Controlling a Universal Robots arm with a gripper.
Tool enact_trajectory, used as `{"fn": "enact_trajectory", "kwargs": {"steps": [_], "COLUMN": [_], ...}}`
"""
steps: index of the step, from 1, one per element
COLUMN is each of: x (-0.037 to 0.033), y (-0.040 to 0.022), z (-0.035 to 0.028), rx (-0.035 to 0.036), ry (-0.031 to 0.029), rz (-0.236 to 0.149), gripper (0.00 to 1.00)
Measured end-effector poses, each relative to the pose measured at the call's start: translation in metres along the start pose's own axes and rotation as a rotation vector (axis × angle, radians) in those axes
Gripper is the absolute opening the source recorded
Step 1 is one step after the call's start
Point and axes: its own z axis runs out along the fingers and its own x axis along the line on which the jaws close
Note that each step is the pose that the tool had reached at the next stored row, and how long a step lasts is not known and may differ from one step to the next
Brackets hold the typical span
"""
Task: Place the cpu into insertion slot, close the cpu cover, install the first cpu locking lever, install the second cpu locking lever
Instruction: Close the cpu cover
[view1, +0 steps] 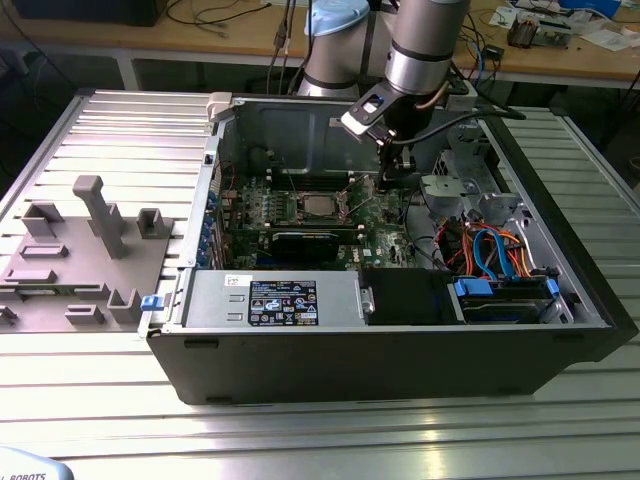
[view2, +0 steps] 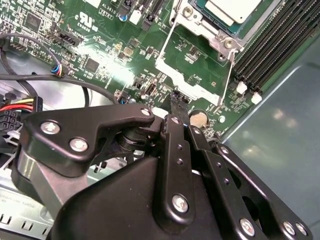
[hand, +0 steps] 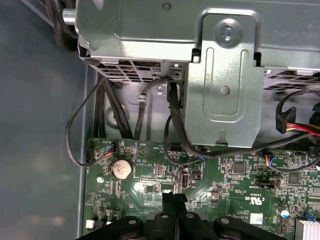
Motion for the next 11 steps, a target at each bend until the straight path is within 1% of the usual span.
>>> {"fn": "enact_trajectory", "kwargs": {"steps": [3, 6, 11], "x": [0.0001, 0.0005, 0.0009], "y": [-0.0020, -0.0089, -0.0161], "z": [0.0001, 0.0002, 0.0003], "rx": [0.0000, -0.0004, -0.0013], "ry": [0.0001, 0.0002, 0.0001], "rz": [0.000, 0.000, 0.000], "gripper": [0.11, 0.11, 0.11]}}
